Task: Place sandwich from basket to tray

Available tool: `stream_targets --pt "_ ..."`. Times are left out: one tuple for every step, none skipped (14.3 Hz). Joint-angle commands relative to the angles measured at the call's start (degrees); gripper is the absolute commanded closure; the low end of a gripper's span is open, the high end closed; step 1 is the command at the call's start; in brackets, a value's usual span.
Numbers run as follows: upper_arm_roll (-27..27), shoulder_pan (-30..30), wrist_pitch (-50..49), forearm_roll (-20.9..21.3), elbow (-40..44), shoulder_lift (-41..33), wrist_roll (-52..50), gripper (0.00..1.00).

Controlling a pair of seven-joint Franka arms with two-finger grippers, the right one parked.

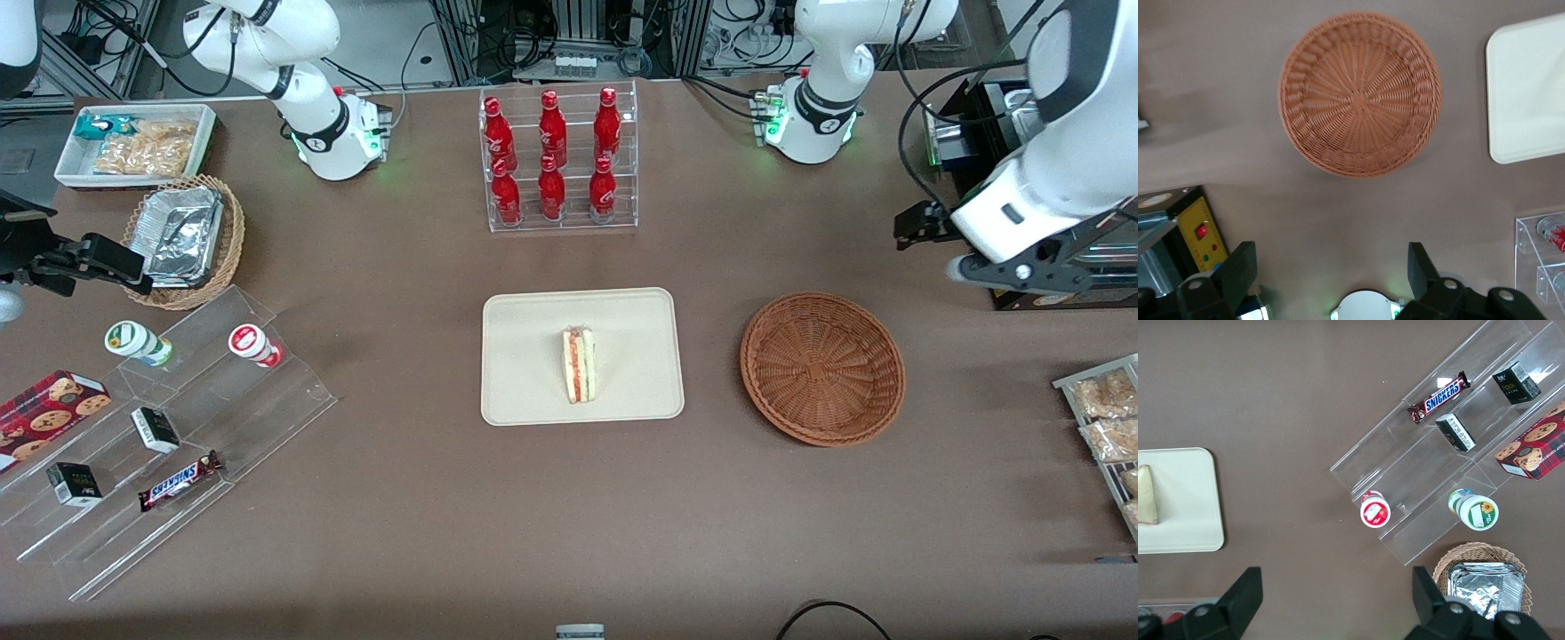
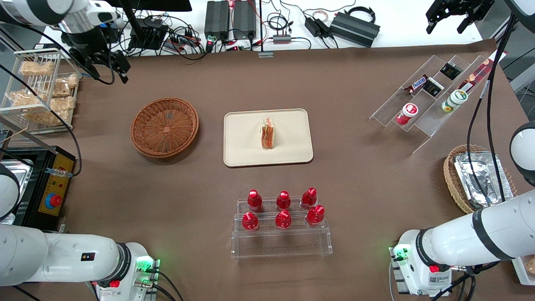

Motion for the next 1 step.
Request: stream_targets --pt "1.20 0.66 -1.20 -0.57 3.41 -0.18 0.59 0.00"
